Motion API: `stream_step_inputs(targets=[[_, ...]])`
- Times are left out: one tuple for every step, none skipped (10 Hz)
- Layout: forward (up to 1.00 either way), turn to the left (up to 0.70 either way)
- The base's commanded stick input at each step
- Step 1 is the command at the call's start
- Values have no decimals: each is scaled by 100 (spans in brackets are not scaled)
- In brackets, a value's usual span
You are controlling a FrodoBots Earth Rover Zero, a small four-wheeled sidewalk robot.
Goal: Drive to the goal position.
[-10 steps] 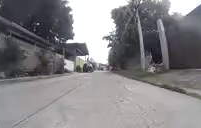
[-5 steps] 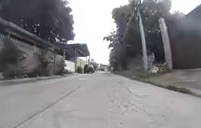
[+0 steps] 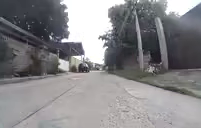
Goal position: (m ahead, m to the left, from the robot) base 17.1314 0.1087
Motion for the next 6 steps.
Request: stream_step_inputs(targets=[[50,0],[50,0],[50,0],[50,0],[50,0],[50,0]])
